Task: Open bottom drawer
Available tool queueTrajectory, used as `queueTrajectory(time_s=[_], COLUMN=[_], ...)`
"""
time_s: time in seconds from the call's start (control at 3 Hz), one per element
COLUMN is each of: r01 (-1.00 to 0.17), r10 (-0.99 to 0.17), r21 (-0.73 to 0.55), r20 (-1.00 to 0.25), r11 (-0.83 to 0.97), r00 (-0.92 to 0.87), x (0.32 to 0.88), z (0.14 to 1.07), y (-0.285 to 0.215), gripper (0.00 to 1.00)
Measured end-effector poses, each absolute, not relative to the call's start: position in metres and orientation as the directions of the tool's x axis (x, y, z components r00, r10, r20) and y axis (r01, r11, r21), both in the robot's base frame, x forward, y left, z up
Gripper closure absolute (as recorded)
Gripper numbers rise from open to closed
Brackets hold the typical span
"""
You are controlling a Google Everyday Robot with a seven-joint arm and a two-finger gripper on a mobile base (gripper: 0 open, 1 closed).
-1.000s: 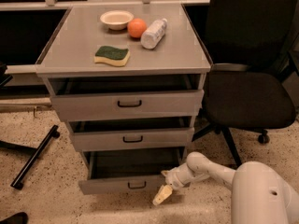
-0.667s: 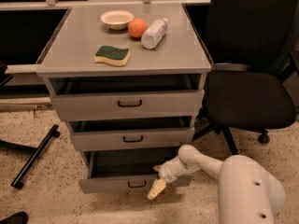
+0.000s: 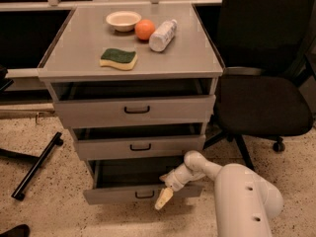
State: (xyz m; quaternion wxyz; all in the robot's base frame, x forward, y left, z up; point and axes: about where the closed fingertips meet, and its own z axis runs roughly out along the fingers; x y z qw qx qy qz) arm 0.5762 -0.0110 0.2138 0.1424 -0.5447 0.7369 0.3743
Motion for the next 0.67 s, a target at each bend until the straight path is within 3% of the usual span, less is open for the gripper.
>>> queueTrajectory(time_s=[0.67], r01=[-0.868], r10=[-0.669], r21=[0.455], r20=[-0.584], r11=[0.199], r00=[-0.46], x=[0.537], z=[0.224], y=[-0.037], gripper=[0.0])
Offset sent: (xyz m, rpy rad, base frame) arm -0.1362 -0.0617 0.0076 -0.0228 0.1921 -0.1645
